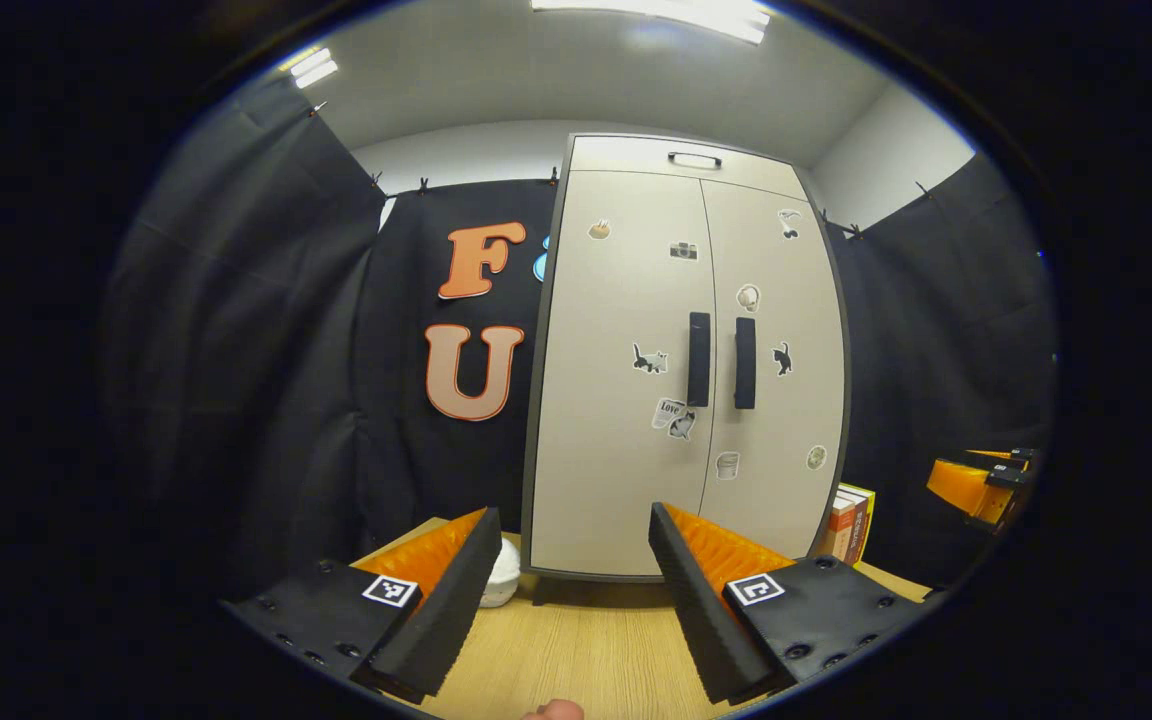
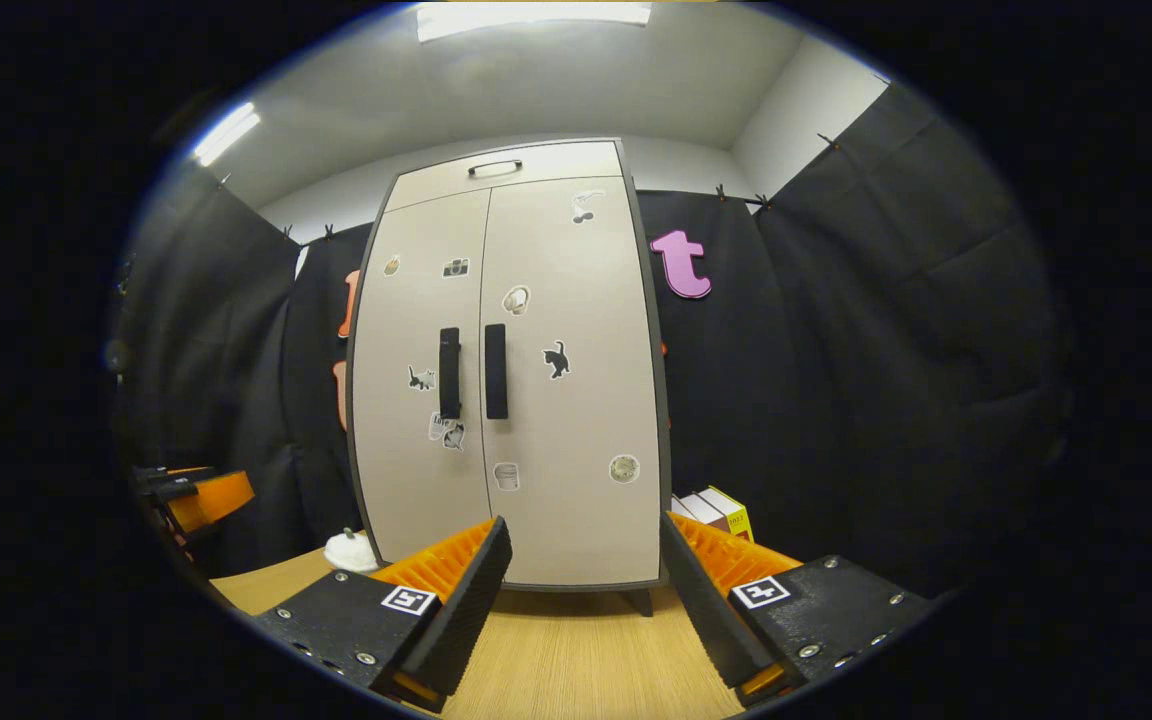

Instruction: Grab one shoe with the right hand and put it into the shoe cabinet, grab the other shoe with the left hand and put it into the shoe cabinet; then close the right door with the right hand and the left door with the left hand.

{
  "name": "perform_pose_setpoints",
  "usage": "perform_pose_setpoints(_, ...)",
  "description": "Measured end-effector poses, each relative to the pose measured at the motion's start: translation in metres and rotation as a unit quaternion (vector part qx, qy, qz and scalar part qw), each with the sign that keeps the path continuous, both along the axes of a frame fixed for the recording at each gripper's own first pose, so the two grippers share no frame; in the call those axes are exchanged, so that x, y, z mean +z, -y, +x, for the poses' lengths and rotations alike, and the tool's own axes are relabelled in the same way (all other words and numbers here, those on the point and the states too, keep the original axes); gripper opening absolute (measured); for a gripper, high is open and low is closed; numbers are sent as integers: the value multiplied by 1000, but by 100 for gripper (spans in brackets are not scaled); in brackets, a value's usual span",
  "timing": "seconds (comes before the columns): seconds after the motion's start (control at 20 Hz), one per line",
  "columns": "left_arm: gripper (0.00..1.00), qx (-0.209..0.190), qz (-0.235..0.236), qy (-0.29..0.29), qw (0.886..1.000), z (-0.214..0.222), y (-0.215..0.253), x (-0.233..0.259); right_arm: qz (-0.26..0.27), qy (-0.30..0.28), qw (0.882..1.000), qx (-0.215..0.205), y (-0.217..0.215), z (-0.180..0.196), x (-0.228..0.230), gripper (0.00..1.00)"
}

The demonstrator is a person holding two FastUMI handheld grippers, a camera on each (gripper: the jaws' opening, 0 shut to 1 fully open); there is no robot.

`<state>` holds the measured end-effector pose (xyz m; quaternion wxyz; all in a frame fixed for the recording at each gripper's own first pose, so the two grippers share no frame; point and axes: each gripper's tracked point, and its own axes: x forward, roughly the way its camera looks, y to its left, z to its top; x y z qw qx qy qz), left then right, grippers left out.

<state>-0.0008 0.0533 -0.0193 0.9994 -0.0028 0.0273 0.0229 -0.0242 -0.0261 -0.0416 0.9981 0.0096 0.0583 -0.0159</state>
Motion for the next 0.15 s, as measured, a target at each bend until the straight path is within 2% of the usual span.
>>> perform_pose_setpoints(0.05,94,-1,-2,1,1000,0,1,1,3,-3,1000,0,0,-1,-2,92)
perform_pose_setpoints(0.15,96,-1,-2,0,1000,0,0,0,7,-3,1000,0,-1,-1,-2,92)
